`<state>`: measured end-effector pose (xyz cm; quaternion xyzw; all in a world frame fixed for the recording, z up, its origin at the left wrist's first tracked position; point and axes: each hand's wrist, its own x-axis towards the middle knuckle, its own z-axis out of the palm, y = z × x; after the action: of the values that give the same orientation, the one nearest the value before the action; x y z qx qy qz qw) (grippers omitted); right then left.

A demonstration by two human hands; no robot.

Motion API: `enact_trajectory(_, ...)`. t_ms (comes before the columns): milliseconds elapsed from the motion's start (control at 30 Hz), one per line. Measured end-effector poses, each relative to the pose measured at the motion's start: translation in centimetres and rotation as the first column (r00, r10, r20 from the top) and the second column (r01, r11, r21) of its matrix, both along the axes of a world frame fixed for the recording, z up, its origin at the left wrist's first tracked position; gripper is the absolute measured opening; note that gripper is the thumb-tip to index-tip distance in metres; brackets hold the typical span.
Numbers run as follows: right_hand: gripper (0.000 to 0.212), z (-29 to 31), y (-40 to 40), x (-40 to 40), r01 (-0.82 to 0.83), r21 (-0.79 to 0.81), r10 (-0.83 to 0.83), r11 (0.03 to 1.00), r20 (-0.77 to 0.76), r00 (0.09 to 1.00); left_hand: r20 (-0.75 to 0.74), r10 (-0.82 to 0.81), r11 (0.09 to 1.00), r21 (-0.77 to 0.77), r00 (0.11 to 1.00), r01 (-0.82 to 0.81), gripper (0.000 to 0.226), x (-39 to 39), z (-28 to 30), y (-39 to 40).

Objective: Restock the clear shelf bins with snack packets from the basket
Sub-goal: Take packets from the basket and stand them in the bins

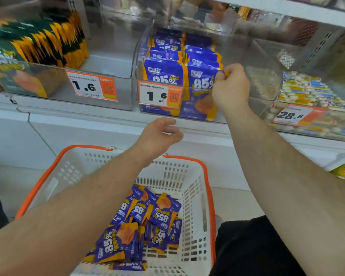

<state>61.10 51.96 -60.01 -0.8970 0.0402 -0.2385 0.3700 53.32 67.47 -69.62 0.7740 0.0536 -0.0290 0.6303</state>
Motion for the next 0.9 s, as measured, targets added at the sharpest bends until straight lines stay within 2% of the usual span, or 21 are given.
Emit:
enact_trajectory(67, 0.031, -0.2, 0.3, 0.3, 0.013, -0.122, -0.027, 0.992, -0.114, 0.993, -0.015, -0.020, 1.000, 0.021, 1.000, 0.020, 0.044, -0.1, -0.3, 0.2)
enact_trajectory(133, 0.039, -0.4, 0.4, 0.4, 0.070, -0.195, -0.095, 0.978, -0.123, 0.988, -0.033, -0.024, 0.999, 0.035, 0.999, 0.025, 0.043, -0.4, -0.8, 0.6)
enact_trajectory(200, 0.051, -1.3, 0.2, 0.1, 0.157, -0.247, -0.160, 0.956, 0.010, 0.987, -0.055, -0.030, 0.998, 0.051, 0.998, 0.033, 0.043, -1.0, -1.8, 0.9)
enact_trajectory(233, 0.054, -2.1, 0.2, -0.3, 0.192, -0.280, -0.149, 0.941, 0.169, 0.974, -0.066, -0.033, 0.998, 0.056, 0.997, 0.036, 0.043, -1.5, -2.4, 1.1)
enact_trajectory(300, 0.050, -3.7, 0.7, -1.5, 0.160, -0.331, 0.004, 0.930, 0.445, 0.896, -0.097, -0.036, 0.997, 0.063, 0.995, 0.043, 0.042, -2.5, -4.1, 1.6)
enact_trajectory(333, 0.044, -4.8, 1.3, -2.1, 0.082, -0.372, 0.130, 0.925, 0.512, 0.849, -0.121, -0.037, 0.997, 0.063, 0.992, 0.044, 0.041, -3.0, -5.0, 1.8)
enact_trajectory(400, 0.028, -7.5, 2.6, -3.2, -0.140, -0.479, 0.393, 0.867, 0.483, 0.783, -0.180, -0.040, 0.997, 0.061, 0.983, 0.051, 0.040, -4.2, -6.9, 2.5)
enact_trajectory(467, 0.016, -10.8, 3.7, -3.7, -0.336, -0.542, 0.561, 0.770, 0.325, 0.761, -0.230, -0.033, 0.996, 0.073, 0.973, 0.051, 0.042, -5.2, -8.7, 3.1)
enact_trajectory(500, 0.014, -12.6, 4.1, -4.0, -0.401, -0.550, 0.588, 0.733, 0.215, 0.780, -0.255, -0.025, 0.995, 0.083, 0.967, 0.048, 0.043, -5.6, -9.5, 3.5)
enact_trajectory(533, 0.015, -14.4, 4.3, -4.2, -0.461, -0.533, 0.587, 0.709, 0.084, 0.805, -0.277, -0.015, 0.995, 0.090, 0.961, 0.041, 0.042, -6.0, -10.2, 3.8)
enact_trajectory(600, 0.012, -17.7, 4.6, -4.6, -0.529, -0.442, 0.482, 0.724, -0.224, 0.847, -0.306, 0.001, 0.996, 0.088, 0.952, 0.027, 0.041, -6.6, -11.4, 4.4)
enact_trajectory(633, 0.011, -19.4, 4.7, -4.9, -0.543, -0.391, 0.397, 0.743, -0.396, 0.828, -0.319, 0.007, 0.996, 0.087, 0.948, 0.022, 0.041, -6.8, -11.9, 4.7)
enact_trajectory(700, 0.011, -23.4, 5.2, -6.1, -0.597, -0.263, 0.275, 0.758, -0.701, 0.658, -0.349, 0.020, 0.996, 0.087, 0.937, 0.011, 0.042, -7.2, -12.8, 5.5)
enact_trajectory(767, 0.013, -28.1, 5.8, -6.8, -0.657, -0.216, 0.165, 0.722, -0.869, 0.466, -0.388, 0.045, 0.995, 0.095, 0.921, -0.009, 0.041, -6.9, -14.1, 6.3)
enact_trajectory(833, 0.015, -31.0, 5.4, -8.4, -0.698, -0.223, 0.073, 0.680, -0.927, 0.367, -0.400, 0.040, 0.994, 0.112, 0.915, 0.006, 0.042, -7.3, -14.4, 6.5)
enact_trajectory(900, 0.011, -33.2, 5.3, -9.6, -0.702, -0.209, 0.036, 0.681, -0.947, 0.318, -0.419, 0.038, 0.993, 0.119, 0.907, 0.014, 0.041, -7.3, -14.8, 6.7)
